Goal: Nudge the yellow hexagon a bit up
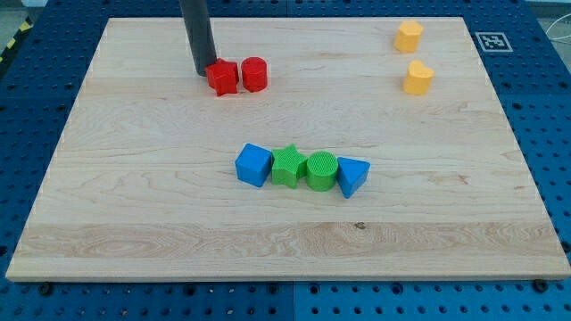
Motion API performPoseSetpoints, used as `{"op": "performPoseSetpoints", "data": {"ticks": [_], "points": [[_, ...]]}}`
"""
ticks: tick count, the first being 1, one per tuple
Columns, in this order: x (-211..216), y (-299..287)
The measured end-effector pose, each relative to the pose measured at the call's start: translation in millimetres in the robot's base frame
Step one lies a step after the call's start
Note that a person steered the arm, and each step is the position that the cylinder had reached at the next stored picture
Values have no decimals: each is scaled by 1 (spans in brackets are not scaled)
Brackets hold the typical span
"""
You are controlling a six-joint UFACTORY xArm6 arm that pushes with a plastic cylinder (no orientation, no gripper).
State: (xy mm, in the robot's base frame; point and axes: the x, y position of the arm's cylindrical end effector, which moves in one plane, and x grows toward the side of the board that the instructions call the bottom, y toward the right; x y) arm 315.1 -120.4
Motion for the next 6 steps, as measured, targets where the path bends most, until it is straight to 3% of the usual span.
{"op": "performPoseSetpoints", "data": {"ticks": [2, 4, 6], "points": [[-52, 17], [-56, 133], [-47, 287]]}}
